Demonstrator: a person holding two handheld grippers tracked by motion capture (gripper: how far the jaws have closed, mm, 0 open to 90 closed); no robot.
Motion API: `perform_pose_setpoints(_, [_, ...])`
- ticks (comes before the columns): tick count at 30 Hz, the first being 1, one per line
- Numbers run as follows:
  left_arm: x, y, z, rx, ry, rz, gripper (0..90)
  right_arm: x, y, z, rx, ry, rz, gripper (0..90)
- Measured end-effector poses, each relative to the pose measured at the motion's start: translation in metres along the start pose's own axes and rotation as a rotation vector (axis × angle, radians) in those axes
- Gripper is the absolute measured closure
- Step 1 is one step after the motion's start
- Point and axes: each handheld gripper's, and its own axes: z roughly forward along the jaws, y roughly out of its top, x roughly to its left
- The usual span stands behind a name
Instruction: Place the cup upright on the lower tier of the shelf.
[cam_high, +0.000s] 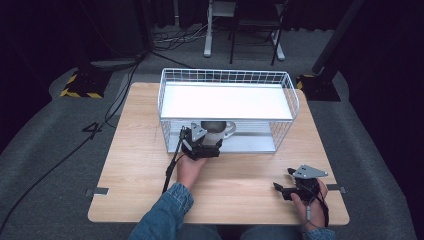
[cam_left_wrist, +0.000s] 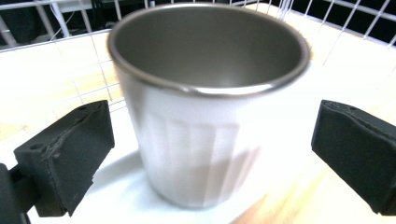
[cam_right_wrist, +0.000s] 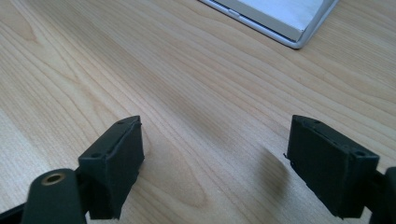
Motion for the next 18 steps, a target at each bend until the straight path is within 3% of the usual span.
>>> perform_pose_setpoints(8, [0.001,-0.006,-0.032,-0.008,-0.011,-0.030,0.0,-0.001,0.001,0.001,0.003,0.015,0.004,18.6])
perform_pose_setpoints(10, [0.002,-0.006,-0.047,-0.010,-0.015,-0.043,0.0,-0.002,0.001,0.001,0.003,0.022,0.010,18.4])
perform_pose_setpoints(13, [0.002,-0.004,-0.059,-0.038,-0.022,-0.055,0.0,0.000,0.001,0.002,0.004,0.004,0.007,16.7])
perform_pose_setpoints(16, [0.001,-0.002,-0.074,-0.051,-0.029,-0.044,0.0,0.001,0.002,0.003,0.006,0.014,0.005,16.6])
perform_pose_setpoints(18, [-0.001,-0.002,-0.088,-0.054,-0.032,-0.036,0.0,-0.002,0.002,0.004,0.022,0.031,0.043,15.0])
